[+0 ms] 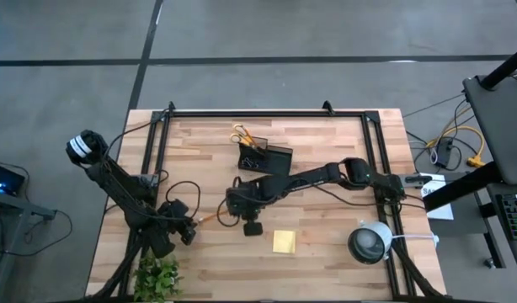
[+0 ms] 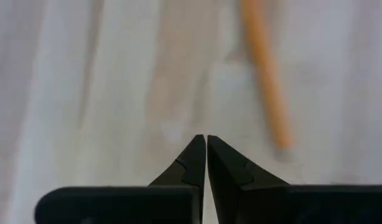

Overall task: Pick and place office supplies into organizer
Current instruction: Put the orange pencil into the black organizer bin

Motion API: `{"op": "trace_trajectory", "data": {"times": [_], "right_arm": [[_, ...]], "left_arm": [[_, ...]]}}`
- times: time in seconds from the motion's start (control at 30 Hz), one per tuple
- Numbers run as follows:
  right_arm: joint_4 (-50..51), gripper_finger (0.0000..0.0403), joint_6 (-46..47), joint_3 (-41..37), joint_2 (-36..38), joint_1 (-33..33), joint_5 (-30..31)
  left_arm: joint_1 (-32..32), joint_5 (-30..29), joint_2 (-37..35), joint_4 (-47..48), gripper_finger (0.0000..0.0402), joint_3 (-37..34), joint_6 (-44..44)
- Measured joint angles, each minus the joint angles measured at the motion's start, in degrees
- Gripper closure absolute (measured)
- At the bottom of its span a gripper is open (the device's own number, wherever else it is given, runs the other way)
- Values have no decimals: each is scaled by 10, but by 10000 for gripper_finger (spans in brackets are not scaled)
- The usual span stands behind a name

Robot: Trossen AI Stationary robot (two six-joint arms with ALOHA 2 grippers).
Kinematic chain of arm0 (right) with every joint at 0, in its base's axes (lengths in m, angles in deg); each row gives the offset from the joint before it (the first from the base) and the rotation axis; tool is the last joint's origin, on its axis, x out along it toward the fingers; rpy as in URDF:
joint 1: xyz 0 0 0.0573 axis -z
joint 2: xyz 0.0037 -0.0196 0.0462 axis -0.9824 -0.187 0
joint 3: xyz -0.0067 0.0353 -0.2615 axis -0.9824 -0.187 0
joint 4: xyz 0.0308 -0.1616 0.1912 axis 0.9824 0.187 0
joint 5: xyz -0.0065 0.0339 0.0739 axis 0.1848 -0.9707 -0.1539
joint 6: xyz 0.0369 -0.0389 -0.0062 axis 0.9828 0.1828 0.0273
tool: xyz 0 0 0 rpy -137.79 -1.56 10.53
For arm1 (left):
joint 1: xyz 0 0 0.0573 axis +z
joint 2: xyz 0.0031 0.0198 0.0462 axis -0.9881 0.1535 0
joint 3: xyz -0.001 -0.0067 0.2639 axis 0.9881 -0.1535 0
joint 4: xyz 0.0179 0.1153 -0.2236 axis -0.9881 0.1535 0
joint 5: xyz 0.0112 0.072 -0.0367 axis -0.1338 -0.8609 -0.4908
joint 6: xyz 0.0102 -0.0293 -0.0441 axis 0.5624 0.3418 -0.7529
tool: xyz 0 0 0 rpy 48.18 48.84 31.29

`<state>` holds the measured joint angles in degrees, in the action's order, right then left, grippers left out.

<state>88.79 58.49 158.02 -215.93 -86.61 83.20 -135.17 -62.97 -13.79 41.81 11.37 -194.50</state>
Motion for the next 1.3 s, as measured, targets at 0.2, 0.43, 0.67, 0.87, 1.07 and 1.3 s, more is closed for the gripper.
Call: {"op": "trace_trajectory", "data": {"times": [0.2,0.43,0.67,0.87,1.07,1.3], "right_arm": [[-8,394,-5,0,26,15,76],[1,394,-8,0,44,28,85],[21,394,-10,-4,45,28,83],[-2,394,-39,-32,44,27,82],[-71,394,-100,-71,44,28,80],[-58,394,-105,-101,44,28,25]], "left_arm": [[7,-23,4,-7,282,-11,16],[44,-49,3,-4,282,-47,15],[49,-36,-18,9,282,-24,57],[48,40,-12,-29,281,18,117],[49,35,14,-44,281,19,120],[49,43,10,-42,281,35,107]]}}
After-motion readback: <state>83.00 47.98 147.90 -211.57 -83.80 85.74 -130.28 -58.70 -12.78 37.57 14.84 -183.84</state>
